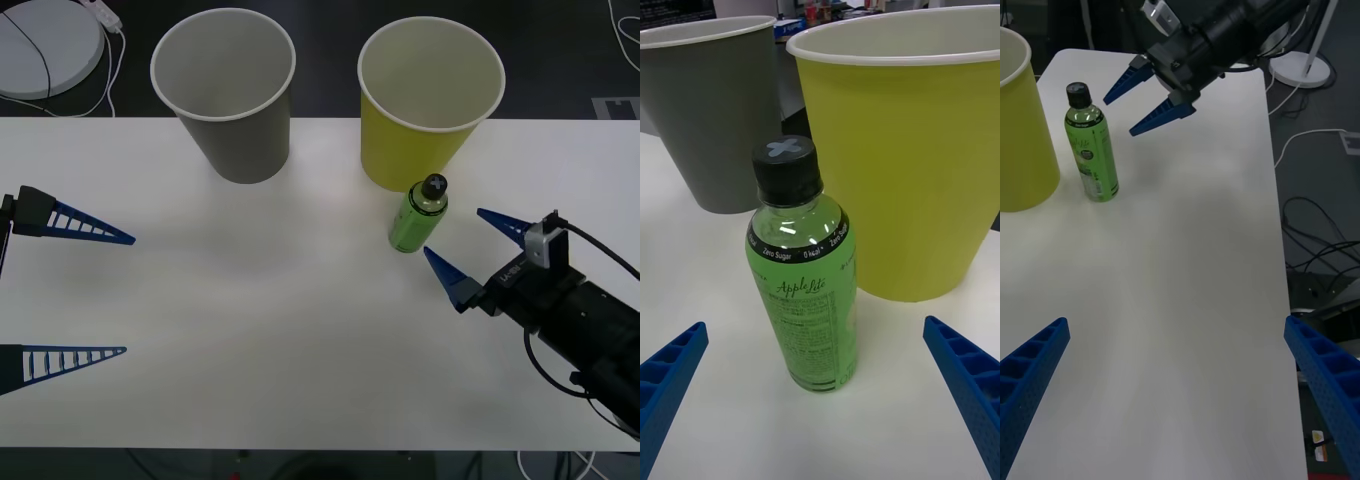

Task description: Put the can into the green bin and the plastic bottle into the gray bin

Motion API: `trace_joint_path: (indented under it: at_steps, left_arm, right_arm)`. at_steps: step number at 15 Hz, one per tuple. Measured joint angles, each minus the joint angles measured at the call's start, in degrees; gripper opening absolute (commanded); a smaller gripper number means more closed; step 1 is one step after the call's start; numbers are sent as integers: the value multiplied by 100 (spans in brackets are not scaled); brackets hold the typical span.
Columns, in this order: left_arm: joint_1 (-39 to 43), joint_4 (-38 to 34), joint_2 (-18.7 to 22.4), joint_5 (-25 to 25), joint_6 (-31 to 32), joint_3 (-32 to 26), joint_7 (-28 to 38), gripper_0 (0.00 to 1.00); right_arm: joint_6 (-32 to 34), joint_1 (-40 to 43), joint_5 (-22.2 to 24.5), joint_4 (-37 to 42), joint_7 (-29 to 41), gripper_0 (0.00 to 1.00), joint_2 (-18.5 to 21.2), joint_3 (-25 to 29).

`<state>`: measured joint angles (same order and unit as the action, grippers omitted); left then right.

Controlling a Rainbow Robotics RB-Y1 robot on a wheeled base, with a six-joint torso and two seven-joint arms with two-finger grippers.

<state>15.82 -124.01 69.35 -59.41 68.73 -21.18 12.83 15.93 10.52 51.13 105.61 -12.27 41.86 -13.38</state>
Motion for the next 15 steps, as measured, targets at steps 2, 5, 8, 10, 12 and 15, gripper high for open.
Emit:
trace_joint_path:
  at_steps: [2, 5, 8, 10, 12, 15]
  left_arm:
    - [0, 0, 0, 0, 0, 0, 0, 100]
    - [0, 0, 0, 0, 0, 0, 0, 100]
    - [0, 0, 0, 0, 0, 0, 0, 100]
    - [0, 0, 0, 0, 0, 0, 0, 100]
    - [0, 0, 0, 0, 0, 0, 0, 100]
    - [0, 0, 0, 0, 0, 0, 0, 100]
  right_arm:
    - [-33, -156, 2, -101, -11, 100, -34, -98]
    - [-110, -362, 10, -222, -32, 100, -82, -262]
    - [-181, -594, 92, -378, -25, 100, -159, -413]
    - [-218, -782, 150, -526, -7, 100, -220, -508]
    - [-249, -941, 172, -647, -5, 100, -273, -587]
    - [-302, -1171, 175, -840, -17, 100, -356, -724]
